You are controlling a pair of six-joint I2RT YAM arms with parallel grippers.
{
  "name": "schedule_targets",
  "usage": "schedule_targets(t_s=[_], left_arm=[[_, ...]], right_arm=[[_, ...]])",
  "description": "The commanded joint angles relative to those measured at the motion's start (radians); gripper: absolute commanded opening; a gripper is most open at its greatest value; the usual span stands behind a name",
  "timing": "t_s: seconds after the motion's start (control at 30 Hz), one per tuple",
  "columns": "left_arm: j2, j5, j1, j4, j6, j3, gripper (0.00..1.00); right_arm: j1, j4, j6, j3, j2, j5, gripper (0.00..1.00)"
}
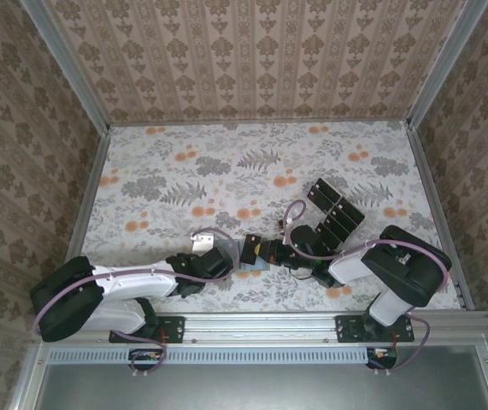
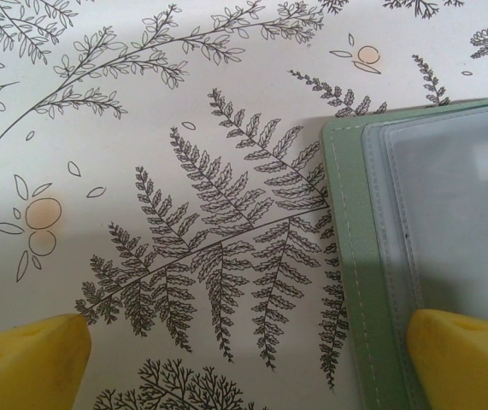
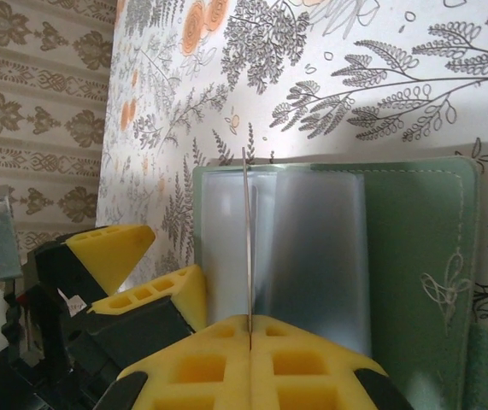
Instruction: Put the credit cards into the card holder
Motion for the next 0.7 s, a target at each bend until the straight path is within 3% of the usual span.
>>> schedule_targets(t_s=[0.0,0.67], left_arm=[[0.014,0.000,-0.007,-0.044,-0.010,-0.025,1.00],[0.014,0.000,-0.010,-0.044,-0.014,-0.028,1.00]], right_arm=[[0.009,0.031,0.009,-0.013,0.020,0.018,0.00],[0.018,0.092,0.033,-0.019,0.056,-0.027,0.00]])
